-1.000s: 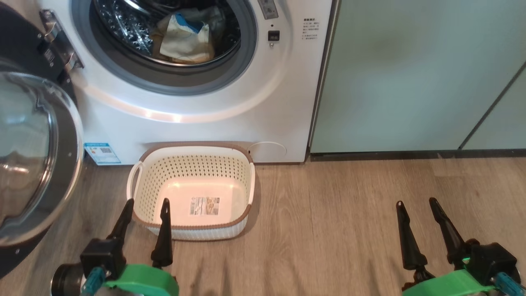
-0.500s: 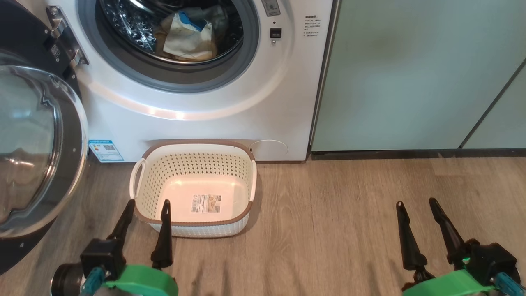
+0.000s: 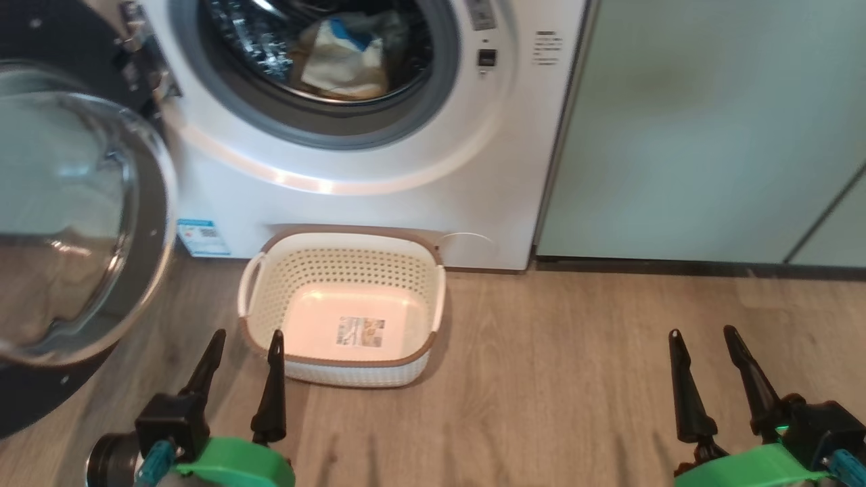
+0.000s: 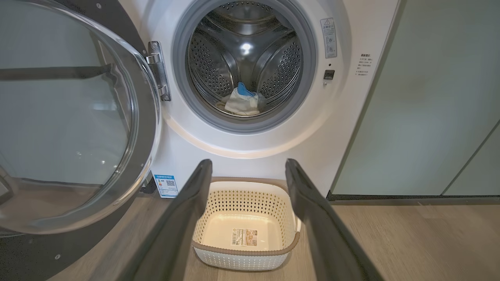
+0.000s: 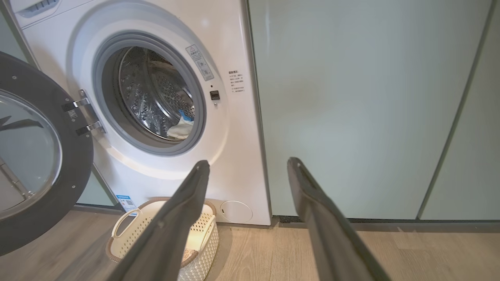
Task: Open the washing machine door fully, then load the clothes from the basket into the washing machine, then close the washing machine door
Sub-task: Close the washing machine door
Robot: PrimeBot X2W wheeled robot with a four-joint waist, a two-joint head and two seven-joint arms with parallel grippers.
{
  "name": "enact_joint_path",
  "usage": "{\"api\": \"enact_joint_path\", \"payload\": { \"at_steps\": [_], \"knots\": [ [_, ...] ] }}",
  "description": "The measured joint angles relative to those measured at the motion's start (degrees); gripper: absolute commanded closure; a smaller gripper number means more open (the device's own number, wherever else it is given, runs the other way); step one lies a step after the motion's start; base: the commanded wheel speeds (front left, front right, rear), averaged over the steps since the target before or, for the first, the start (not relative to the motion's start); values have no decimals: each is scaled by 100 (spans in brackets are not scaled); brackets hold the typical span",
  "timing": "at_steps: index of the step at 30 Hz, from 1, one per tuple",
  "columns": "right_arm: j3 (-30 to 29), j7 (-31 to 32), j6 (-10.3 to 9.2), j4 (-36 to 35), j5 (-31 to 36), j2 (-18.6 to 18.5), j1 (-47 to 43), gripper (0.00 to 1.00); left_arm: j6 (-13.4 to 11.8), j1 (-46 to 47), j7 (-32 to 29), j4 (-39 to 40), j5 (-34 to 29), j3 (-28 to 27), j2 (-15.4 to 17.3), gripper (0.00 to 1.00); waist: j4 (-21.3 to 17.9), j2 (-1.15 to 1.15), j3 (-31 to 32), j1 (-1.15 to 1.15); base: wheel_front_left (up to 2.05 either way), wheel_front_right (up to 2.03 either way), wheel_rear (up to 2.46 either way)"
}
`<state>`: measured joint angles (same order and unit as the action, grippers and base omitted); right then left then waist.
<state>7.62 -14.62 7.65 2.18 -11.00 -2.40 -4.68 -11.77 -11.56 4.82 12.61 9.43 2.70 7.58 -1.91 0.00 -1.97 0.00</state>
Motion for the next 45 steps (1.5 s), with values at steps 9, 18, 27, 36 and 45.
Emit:
{"api": "enact_joint_path", "payload": {
  "at_steps": [9,18,27,36,45],
  "knots": [
    [-38,10,0,-62,79,1,-100,0,-25,2,30,-3,0,58,11,0,647,0,-21,0,0,0,0],
    [-27,79,0,-104,136,3,-101,0,-100,-3,81,-5,26,88,10,0,1678,0,-8,0,0,0,0],
    [44,86,0,-100,134,3,-99,0,-110,-5,82,-4,33,90,12,0,2392,0,22,0,0,0,0],
    [119,85,0,-87,133,3,-99,0,-153,-8,81,20,34,100,12,0,2670,0,47,0,0,0,0],
    [176,86,0,-76,134,3,-92,0,-183,-8,82,24,91,102,11,100,2667,0,5,0,0,0,0]
  ]
}}
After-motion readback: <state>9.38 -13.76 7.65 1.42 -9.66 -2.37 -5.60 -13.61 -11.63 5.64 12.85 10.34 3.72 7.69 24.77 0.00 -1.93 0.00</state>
